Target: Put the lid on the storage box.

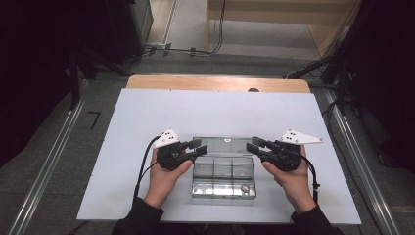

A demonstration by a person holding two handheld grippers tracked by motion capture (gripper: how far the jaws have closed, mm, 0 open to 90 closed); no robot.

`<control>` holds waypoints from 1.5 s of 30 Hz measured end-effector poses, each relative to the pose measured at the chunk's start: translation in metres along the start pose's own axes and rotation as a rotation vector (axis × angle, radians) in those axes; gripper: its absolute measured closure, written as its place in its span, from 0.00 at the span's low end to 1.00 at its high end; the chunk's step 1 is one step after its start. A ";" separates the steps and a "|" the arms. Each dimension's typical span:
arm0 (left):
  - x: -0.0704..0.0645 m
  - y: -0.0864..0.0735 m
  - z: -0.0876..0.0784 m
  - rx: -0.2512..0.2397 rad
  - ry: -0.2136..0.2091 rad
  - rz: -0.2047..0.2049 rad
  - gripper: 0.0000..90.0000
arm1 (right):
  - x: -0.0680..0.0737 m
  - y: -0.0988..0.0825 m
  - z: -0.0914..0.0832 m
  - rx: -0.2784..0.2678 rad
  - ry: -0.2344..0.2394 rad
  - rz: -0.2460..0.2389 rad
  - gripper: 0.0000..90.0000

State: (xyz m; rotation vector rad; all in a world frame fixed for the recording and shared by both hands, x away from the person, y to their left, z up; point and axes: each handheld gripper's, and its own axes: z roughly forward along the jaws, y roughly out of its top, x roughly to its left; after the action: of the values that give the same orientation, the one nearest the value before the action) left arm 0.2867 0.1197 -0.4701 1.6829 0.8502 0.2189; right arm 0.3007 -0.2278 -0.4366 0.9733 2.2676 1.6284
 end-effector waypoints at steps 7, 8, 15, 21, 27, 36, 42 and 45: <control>-0.003 0.000 -0.001 0.034 0.014 -0.001 0.52 | 0.002 -0.001 -0.001 0.003 0.000 0.000 0.66; -0.004 0.000 -0.002 0.040 0.030 0.002 0.48 | 0.002 -0.001 -0.002 0.004 0.001 0.001 0.66; 0.004 -0.005 -0.019 0.054 0.065 -0.049 0.46 | 0.005 -0.003 -0.004 0.010 0.001 0.001 0.65; 0.004 -0.011 -0.035 0.067 0.075 -0.031 0.62 | 0.007 -0.005 -0.006 0.008 -0.001 0.000 0.65; 0.001 -0.019 -0.039 0.085 0.057 -0.013 0.79 | 0.009 -0.006 -0.007 0.009 -0.003 -0.004 0.64; -0.007 -0.019 -0.037 0.079 -0.019 0.016 1.00 | 0.012 -0.009 -0.010 0.014 -0.002 -0.009 0.63; -0.007 -0.019 -0.037 0.069 -0.047 0.014 1.00 | 0.013 -0.011 -0.011 0.016 -0.004 -0.009 0.62; -0.009 -0.019 -0.036 0.066 -0.060 0.017 1.00 | 0.014 -0.013 -0.012 0.020 -0.006 -0.007 0.62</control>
State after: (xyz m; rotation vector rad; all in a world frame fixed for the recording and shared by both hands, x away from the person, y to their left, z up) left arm 0.2522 0.1431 -0.4736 1.7499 0.8063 0.1520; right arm 0.2792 -0.2310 -0.4404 0.9718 2.2849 1.6009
